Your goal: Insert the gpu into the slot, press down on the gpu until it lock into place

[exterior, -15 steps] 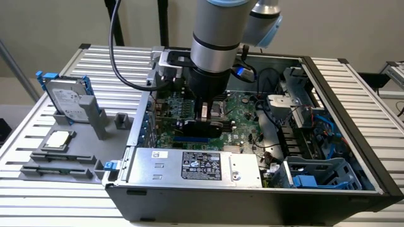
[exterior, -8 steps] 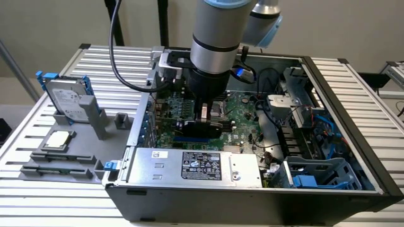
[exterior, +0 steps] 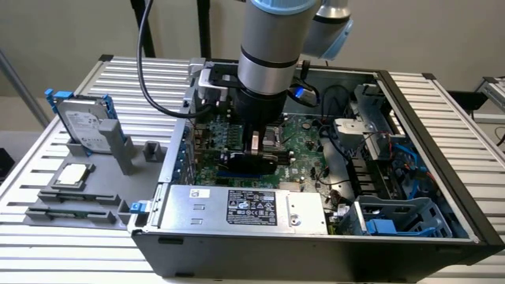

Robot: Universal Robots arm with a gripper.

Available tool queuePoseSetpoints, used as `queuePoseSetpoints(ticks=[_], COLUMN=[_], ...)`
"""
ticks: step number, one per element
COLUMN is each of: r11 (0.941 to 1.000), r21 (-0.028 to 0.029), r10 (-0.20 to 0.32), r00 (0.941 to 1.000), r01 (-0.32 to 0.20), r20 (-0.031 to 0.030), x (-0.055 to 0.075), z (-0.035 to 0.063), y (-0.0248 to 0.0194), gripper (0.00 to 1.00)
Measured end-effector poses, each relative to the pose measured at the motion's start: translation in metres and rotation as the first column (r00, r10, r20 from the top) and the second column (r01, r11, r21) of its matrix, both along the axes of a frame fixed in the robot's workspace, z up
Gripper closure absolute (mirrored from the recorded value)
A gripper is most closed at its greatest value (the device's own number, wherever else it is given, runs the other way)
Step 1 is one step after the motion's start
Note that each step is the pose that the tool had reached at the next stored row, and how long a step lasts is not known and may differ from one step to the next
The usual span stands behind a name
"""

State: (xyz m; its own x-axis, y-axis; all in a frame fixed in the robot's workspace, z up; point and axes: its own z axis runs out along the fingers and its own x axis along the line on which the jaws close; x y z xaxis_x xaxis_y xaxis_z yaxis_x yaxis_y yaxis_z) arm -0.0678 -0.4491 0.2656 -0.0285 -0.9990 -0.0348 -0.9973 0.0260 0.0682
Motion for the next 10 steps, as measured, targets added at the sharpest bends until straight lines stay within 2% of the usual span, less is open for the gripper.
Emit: queuePoseSetpoints(ticks=[5,10], r11=[1.0,1.0], r21=[0.0007,0.0], r10=[0.002,0.002], r00=[1.0,1.0], r01=[-0.002,-0.002], r20=[-0.0023,-0.0078], x=[0.0001,0.0], z=[-0.0019,-0.0022], y=[0.0,0.0], gripper=[0.74,0.74])
